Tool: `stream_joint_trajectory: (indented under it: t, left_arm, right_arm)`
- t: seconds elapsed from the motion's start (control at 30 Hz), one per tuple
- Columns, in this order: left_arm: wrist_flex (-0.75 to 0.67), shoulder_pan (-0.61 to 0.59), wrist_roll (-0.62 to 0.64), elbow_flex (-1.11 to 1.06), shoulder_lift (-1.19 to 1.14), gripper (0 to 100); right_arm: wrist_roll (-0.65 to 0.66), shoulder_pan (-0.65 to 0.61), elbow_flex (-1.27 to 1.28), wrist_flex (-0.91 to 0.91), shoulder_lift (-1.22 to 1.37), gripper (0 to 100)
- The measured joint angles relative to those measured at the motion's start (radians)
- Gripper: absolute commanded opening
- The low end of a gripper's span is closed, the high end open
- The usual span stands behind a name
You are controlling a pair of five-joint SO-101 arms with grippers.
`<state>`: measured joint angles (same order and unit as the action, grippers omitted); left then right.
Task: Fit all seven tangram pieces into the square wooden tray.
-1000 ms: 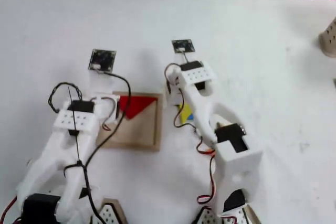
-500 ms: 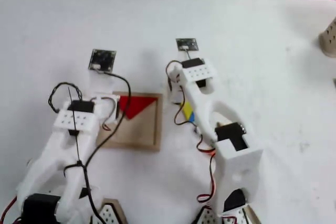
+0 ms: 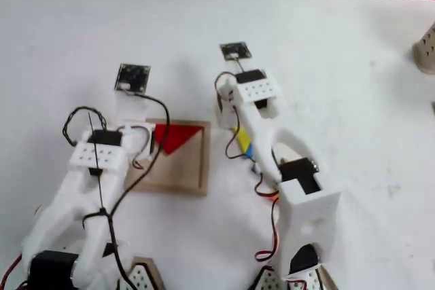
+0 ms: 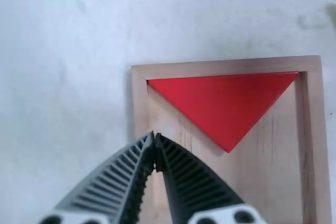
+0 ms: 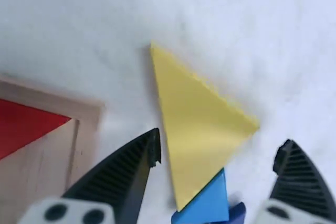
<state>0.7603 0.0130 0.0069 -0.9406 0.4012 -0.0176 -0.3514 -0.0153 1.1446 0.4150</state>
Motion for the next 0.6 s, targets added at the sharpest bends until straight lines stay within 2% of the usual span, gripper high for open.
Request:
stream_joint_trajectory:
  t: [0.5, 0.6]
  left_arm:
    - [0.0, -0.002, 0.0, 0.0, 0.0, 3]
    - [0.0, -0.002, 0.0, 0.0, 0.0, 3]
  right_arm:
    - [0.018, 0.008, -0.081, 0.002, 0.112, 33.2]
    - [0.018, 0.008, -0.081, 0.002, 0.112, 29.4]
